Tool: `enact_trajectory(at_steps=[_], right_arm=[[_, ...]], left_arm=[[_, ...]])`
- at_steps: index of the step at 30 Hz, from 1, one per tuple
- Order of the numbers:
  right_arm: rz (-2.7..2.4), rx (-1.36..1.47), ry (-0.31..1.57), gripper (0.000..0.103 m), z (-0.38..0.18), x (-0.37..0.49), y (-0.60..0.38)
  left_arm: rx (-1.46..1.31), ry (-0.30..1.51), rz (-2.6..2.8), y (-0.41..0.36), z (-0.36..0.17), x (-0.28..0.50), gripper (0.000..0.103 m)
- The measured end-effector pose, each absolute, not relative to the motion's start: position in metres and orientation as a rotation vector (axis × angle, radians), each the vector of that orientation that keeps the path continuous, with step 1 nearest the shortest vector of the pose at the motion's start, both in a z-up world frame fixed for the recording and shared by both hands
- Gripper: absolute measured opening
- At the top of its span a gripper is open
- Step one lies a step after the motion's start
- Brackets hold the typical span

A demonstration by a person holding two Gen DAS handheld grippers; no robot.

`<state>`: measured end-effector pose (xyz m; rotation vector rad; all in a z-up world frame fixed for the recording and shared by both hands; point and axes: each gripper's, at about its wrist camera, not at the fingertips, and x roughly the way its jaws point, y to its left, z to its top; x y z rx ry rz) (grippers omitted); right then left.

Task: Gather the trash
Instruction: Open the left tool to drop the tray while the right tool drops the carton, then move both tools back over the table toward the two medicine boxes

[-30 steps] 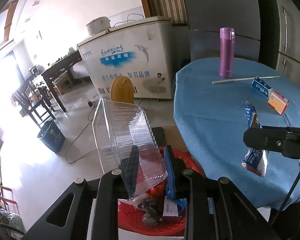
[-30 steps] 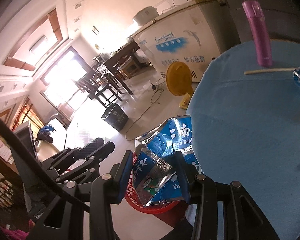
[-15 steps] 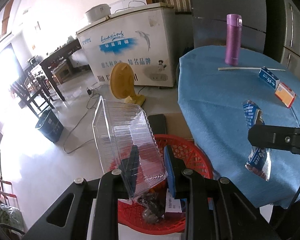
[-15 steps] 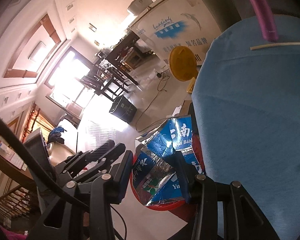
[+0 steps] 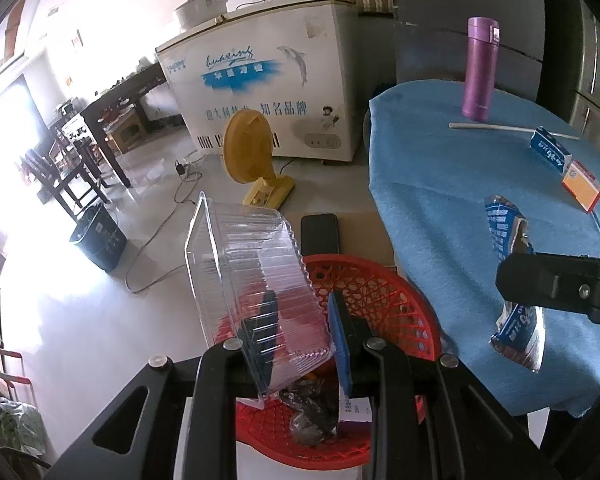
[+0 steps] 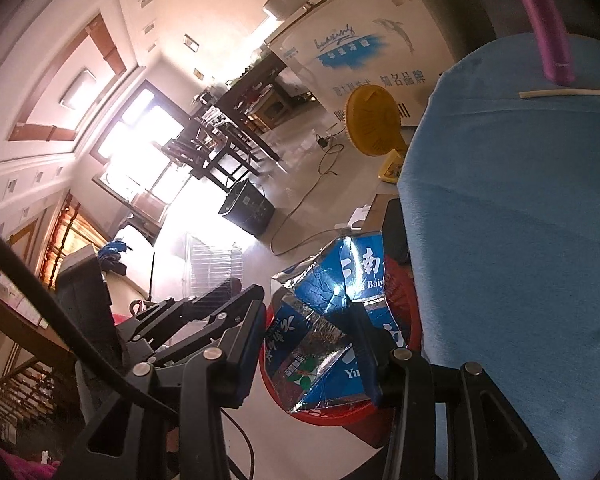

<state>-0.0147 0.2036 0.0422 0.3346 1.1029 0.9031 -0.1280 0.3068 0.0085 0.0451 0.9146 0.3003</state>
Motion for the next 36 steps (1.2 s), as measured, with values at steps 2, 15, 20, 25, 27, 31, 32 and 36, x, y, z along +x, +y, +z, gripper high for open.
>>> enact_trajectory(at_steps=[2,15,20,25,27,31,32,36], right_arm=[[0.908,0.328,1.107,0.046,0.041,-0.014,0.208],[0.913,0.336,1.129,0.047,0.032,-0.008,0.225],[0.913,0.338,1.135,0.047,0.030,-0.009,0.227],[0.900,0.353,1.135,0.047,0.031,-0.010,0.222],[0.889,0.361,1.139,0.047,0.031,-0.009,0.218],[0.873,0.399,1.158,0.051,0.028,-0.004,0.206],[0.868,0.405,1.159,0.052,0.028,-0.003,0.203],[0.856,0.425,1.164,0.054,0.028,-0.001,0.198]], left_arm=[[0.038,0.921,0.301,0.308,0.007,-0.125,0.027],[0.012,0.960,0.273,0.316,-0.009,-0.127,0.038],[0.015,0.954,0.275,0.317,-0.010,-0.128,0.053],[0.026,0.946,0.263,0.312,-0.010,-0.129,0.064],[0.026,0.949,0.255,0.311,-0.009,-0.130,0.065],[0.027,0.954,0.247,0.307,-0.009,-0.128,0.066],[0.032,0.956,0.246,0.306,-0.009,-0.128,0.066],[0.048,0.959,0.250,0.302,-0.009,-0.127,0.069]])
